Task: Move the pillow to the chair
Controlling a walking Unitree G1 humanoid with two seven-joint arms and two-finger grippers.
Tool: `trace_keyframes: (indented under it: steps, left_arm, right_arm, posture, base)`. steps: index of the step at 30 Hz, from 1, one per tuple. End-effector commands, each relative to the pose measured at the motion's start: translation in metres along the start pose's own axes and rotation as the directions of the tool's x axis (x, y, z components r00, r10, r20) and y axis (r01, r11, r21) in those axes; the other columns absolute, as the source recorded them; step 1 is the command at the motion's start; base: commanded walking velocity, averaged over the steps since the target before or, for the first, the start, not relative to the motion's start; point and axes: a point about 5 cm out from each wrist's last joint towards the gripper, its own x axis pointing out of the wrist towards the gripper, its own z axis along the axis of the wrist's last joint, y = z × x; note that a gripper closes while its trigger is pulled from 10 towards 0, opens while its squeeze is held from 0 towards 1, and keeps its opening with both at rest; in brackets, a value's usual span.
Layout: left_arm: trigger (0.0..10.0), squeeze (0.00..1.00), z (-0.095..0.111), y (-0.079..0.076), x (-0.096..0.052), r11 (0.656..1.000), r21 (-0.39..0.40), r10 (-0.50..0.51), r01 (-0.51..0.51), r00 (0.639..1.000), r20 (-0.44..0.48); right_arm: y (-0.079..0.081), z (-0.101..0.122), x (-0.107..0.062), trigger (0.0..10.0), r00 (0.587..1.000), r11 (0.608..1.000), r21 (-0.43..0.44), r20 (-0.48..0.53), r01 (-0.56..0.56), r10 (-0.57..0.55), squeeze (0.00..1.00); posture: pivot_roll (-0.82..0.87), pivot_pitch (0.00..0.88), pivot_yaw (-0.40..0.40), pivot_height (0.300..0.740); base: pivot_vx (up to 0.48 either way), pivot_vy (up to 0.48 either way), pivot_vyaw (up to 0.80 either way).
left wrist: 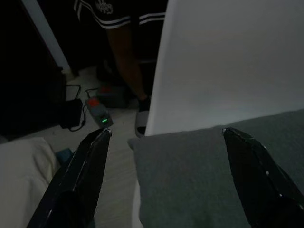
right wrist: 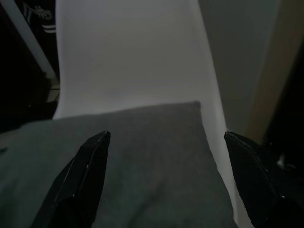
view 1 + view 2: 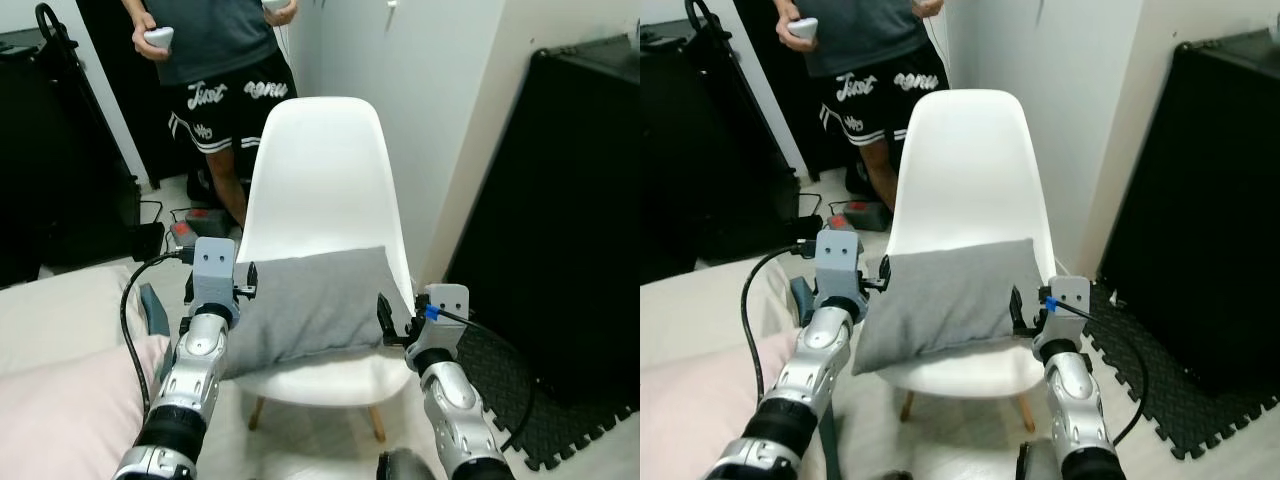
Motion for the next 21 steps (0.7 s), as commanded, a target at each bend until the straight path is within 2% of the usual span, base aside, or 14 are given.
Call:
trace_keyframes:
  steps: [1,13,21]
  left_arm:
    - [10.0,0.00,-0.0028,0.0007,-0.0019,1.000,0.005,0.007,-0.007,1.000,-0.013]
    - [10.0,0.00,-0.0023,0.0025,-0.0029,1.000,0.007,0.007,-0.007,1.000,-0.022]
    - [10.0,0.00,-0.0030,0.0054,-0.0039,1.000,0.002,0.018,-0.018,0.999,-0.030]
  right_arm:
    - [0.0043,0.0003,0.0005,10.0,1.000,1.000,0.009,-0.003,-0.018,0.018,0.00]
    - [0.0057,-0.0029,-0.0026,10.0,1.000,1.000,0.017,-0.012,-0.020,0.020,0.00]
    - [0.0062,-0.0036,-0.0049,10.0,1.000,1.000,0.018,-0.014,-0.023,0.023,0.00]
  posture:
    - [-0.03,0.055,0.049,0.696]
    - [-0.03,0.070,0.056,0.740]
    - [-0.03,0.078,0.053,0.740]
  base:
    - [0.000,0.000,0.00]
    - [0.000,0.000,0.00]
    - [0.000,0.000,0.00]
